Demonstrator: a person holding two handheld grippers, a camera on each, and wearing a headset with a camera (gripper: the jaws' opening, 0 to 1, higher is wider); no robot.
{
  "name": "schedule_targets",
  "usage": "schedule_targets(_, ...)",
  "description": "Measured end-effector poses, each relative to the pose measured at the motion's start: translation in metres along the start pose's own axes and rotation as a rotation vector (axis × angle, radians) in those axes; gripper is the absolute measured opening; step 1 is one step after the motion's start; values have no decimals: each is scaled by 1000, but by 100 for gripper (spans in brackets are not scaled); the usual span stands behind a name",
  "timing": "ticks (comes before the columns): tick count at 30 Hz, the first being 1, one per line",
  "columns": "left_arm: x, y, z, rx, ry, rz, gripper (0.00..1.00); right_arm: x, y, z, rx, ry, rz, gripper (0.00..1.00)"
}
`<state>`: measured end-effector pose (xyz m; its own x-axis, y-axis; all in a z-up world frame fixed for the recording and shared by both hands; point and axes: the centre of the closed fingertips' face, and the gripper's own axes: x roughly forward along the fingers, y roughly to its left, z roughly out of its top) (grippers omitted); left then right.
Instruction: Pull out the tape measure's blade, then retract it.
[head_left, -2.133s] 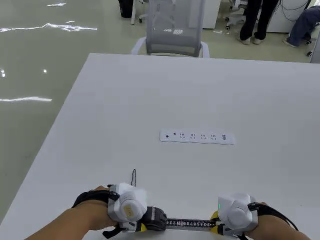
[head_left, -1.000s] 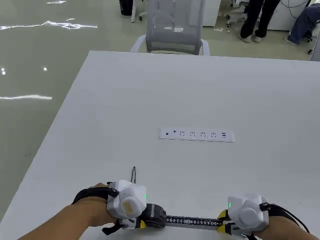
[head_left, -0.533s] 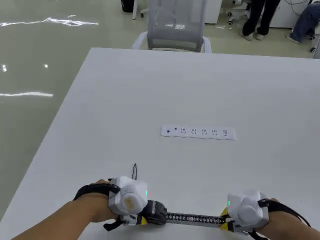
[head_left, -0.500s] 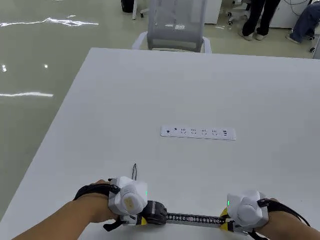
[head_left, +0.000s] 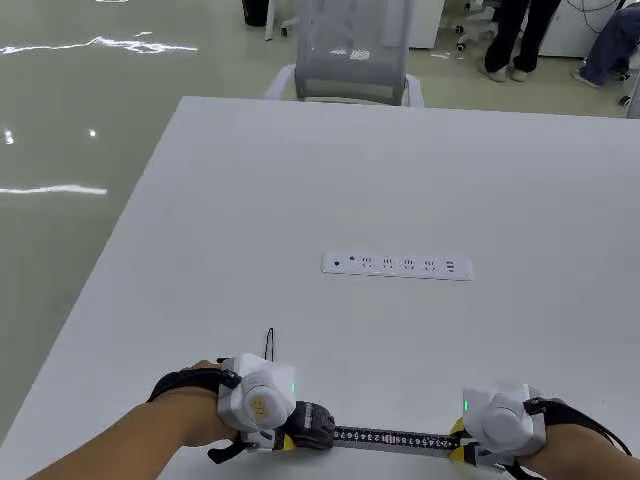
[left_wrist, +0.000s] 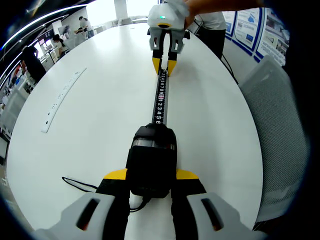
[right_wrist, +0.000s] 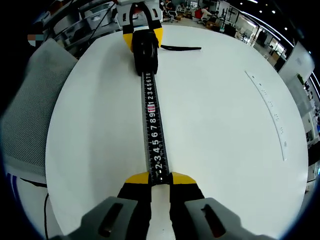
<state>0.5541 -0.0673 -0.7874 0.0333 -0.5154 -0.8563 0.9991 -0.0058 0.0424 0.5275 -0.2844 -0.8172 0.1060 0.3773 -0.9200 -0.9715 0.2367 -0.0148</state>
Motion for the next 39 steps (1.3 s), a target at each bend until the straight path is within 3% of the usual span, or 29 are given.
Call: schedule_targets(39, -1, 0, 0, -2, 4, -4, 27, -13, -3, -30, 14, 43, -14, 12)
